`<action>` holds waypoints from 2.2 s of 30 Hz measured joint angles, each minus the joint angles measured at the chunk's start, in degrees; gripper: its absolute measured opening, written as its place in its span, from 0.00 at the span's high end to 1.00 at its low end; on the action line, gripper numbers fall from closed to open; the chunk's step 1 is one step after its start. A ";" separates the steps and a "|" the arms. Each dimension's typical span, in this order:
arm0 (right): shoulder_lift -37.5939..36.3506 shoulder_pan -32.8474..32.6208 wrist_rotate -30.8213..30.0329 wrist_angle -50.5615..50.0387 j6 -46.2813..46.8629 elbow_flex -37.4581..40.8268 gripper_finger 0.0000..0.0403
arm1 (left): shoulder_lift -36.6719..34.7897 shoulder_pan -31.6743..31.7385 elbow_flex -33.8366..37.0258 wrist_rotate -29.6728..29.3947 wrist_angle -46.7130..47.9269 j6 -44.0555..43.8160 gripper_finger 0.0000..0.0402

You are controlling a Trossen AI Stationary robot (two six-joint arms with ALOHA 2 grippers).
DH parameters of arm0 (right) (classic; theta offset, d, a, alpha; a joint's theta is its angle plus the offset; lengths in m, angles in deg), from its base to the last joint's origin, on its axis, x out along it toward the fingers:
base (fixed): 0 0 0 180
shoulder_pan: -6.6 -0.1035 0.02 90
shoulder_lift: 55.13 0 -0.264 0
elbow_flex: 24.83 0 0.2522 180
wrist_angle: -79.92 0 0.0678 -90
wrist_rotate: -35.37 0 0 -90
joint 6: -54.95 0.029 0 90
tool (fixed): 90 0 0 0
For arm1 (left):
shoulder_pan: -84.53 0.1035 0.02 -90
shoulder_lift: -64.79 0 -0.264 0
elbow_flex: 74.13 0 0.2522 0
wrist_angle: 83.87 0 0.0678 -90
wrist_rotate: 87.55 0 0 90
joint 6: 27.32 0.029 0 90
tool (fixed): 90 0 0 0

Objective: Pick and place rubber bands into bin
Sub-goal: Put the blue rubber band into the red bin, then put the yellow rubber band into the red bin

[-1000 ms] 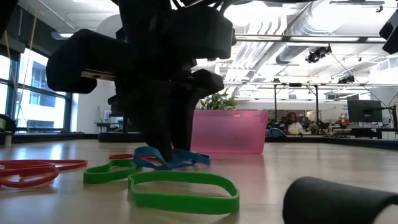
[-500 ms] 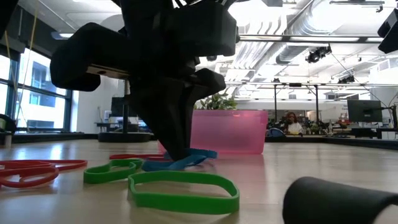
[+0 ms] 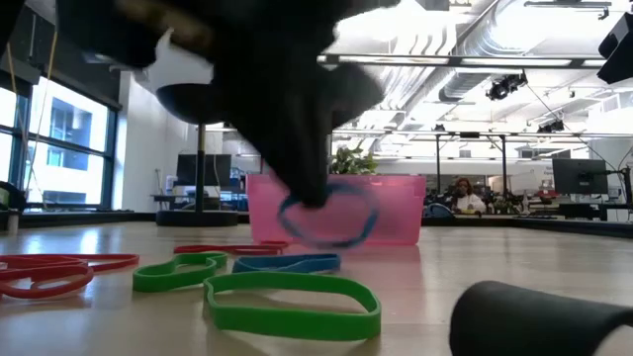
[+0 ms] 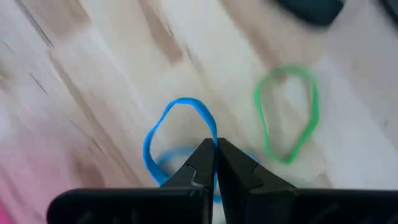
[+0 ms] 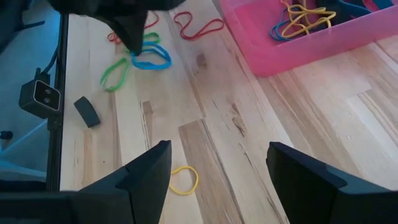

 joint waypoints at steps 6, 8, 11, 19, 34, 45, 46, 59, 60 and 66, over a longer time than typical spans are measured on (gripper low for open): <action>0.00 0.00 0.02 -0.42 -0.17 0.00 0.38 | 0.00 0.24 -7.71 -2.74 3.28 3.88 1.00; 0.00 0.00 0.01 -0.39 -0.18 0.00 0.38 | 0.00 0.35 -11.14 -4.76 5.75 5.83 1.00; 0.00 0.00 0.02 -0.39 -0.15 0.00 0.38 | -0.01 0.87 -17.28 -8.75 10.76 9.48 1.00; 0.00 0.00 -0.48 -0.35 -0.13 0.00 0.38 | -0.02 7.04 -28.86 -15.24 21.31 16.65 1.00; 0.00 0.02 -4.12 0.13 -0.32 0.00 0.38 | -0.02 25.14 -23.43 -11.18 26.69 20.64 1.00; 0.02 0.00 -4.53 0.53 -0.32 0.00 0.38 | -0.02 30.42 -19.02 -9.59 22.33 16.31 1.00; 0.02 0.01 -4.50 0.52 -0.32 0.00 0.38 | -0.02 30.42 -18.75 -9.63 21.79 16.24 1.00; 0.02 0.00 -4.52 1.05 -0.32 0.00 0.38 | -0.02 30.23 -18.32 -10.25 21.01 16.10 0.85; 0.02 0.02 -4.50 1.11 -0.30 0.00 0.38 | -0.02 30.23 -18.32 -10.25 21.09 16.10 0.82; 0.02 0.01 -4.38 1.21 0.02 0.00 0.38 | -0.02 29.84 -18.32 -9.08 22.95 15.73 0.67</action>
